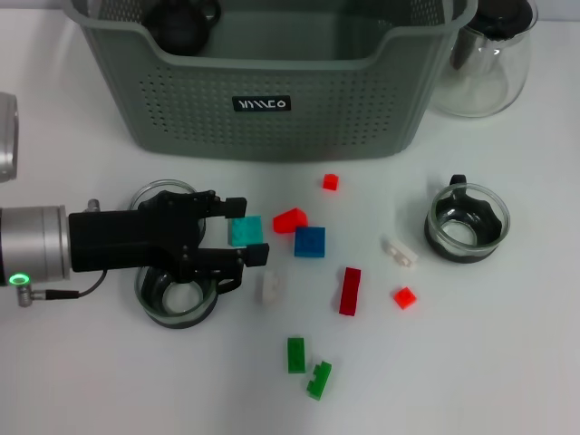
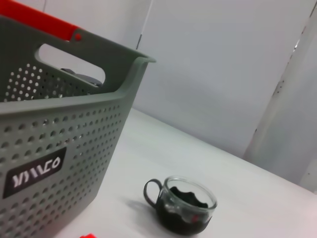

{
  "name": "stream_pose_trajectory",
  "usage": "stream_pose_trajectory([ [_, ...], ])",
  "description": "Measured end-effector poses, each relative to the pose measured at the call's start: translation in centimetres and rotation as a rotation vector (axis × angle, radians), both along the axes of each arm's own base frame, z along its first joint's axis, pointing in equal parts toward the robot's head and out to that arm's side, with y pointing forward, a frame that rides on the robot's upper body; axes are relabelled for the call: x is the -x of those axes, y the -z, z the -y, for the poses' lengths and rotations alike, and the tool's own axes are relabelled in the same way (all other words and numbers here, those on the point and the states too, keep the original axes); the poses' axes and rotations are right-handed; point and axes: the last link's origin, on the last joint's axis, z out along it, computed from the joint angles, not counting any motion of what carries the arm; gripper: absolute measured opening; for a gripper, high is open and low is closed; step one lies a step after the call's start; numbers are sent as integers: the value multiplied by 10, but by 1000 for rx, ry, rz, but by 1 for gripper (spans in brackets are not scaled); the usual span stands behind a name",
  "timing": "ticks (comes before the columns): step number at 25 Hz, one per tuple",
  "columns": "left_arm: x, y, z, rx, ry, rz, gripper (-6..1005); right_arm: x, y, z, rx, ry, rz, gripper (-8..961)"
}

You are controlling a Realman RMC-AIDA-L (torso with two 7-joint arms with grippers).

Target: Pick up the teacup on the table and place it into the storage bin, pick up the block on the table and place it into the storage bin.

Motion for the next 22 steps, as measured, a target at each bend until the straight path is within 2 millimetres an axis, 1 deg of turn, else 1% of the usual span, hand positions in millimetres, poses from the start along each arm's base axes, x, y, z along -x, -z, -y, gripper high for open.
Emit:
stream_pose_trajectory([
  [3, -3, 0, -1, 2, 10, 9, 828, -8, 30, -16, -34, 38, 91, 60],
  [5, -5, 0, -2, 6, 17, 11, 828, -13, 48, -23, -65, 45, 155, 65],
  [9, -7, 0, -2, 10, 23, 20, 828, -23, 77, -27, -107, 44, 231, 76],
  [14, -8, 0, -2, 8, 23, 22, 827, -33, 99, -28, -163, 22, 289, 89],
  [22, -9, 1, -3, 8, 24, 25, 827, -54, 121, -26, -224, -25, 389, 109],
])
